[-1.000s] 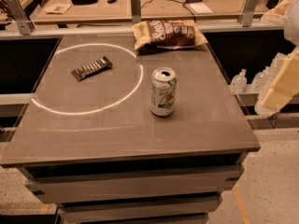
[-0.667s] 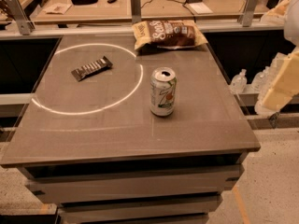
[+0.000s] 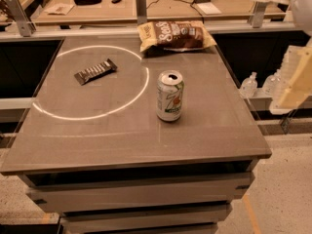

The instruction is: Move rxbar chocolate near brown chip bag

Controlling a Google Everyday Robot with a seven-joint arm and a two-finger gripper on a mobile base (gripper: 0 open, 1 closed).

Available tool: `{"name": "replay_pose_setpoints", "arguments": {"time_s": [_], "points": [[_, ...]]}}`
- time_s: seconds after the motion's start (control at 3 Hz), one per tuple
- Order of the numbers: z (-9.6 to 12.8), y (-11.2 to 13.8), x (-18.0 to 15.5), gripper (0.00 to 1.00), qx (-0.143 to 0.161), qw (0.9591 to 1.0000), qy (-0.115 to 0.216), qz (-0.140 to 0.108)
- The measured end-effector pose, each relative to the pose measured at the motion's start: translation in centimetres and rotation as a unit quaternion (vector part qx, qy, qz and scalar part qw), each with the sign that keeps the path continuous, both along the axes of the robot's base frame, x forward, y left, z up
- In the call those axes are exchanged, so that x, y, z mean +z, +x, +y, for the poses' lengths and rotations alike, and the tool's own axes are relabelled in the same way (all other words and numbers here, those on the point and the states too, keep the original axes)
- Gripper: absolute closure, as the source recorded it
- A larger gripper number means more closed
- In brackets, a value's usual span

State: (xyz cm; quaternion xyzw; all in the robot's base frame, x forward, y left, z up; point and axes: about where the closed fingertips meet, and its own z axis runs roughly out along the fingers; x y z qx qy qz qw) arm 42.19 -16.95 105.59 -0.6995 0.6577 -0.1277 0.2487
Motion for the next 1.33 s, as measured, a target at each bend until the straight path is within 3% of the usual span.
{"name": "replay_pose_setpoints", "arguments": {"time_s": [0.33,0.67,1.0,1.33], "points": [[3.2,0.1,0.5,0.00,0.080,0.9955,-0.033,-0.038],[6.7,1.9,2.1,0.00,0.126,0.9891,0.001,-0.076],[10.9,2.9,4.0,0.00,0.172,0.9796,0.019,-0.101],[14.2,3.5,4.1,0.00,0.222,0.9676,0.035,-0.115]]}}
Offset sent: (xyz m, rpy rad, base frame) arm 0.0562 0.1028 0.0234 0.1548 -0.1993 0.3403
